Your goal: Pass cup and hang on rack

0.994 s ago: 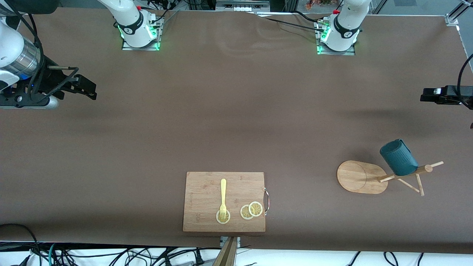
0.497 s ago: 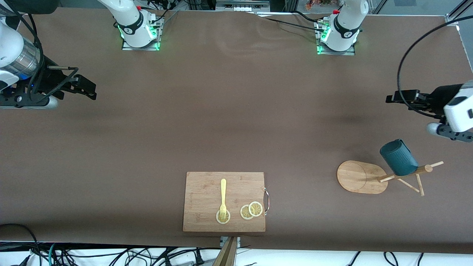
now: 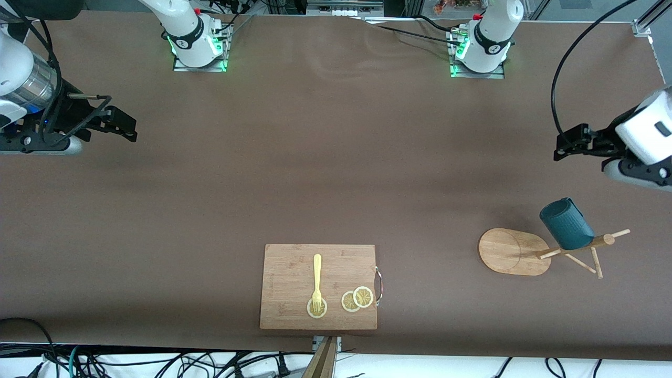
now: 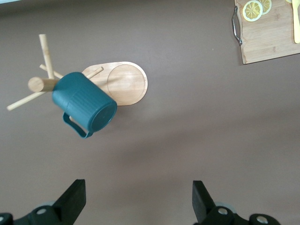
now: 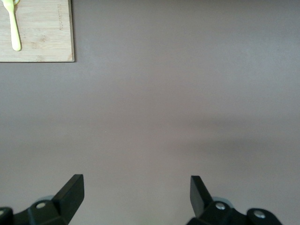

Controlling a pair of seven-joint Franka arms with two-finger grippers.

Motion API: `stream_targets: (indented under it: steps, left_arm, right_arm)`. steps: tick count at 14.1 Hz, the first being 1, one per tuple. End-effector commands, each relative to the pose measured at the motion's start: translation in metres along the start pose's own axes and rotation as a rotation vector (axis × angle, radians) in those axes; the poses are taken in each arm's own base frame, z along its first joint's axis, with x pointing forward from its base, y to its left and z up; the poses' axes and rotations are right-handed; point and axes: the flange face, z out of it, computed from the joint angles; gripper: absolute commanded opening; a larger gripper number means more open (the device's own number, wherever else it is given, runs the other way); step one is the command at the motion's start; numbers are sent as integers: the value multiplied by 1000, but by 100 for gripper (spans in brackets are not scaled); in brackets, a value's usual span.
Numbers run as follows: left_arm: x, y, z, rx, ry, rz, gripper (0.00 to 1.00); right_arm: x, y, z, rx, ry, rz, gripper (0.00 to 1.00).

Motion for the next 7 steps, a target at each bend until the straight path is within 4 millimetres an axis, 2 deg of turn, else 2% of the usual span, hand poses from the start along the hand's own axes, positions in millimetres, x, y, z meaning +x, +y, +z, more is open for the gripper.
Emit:
stream_targets:
  steps: [1, 4, 7]
  left_arm:
    - [-25, 0, -6, 43, 7, -125, 100]
    - [-54, 7, -22, 55, -5, -171, 100]
    - [-52, 1, -9, 26, -28, -182, 100]
  right_arm:
    - [1, 1, -5, -5, 6, 8, 100]
    - [1, 1, -5, -6, 4, 7, 100]
    - [1, 1, -5, -6, 4, 7, 100]
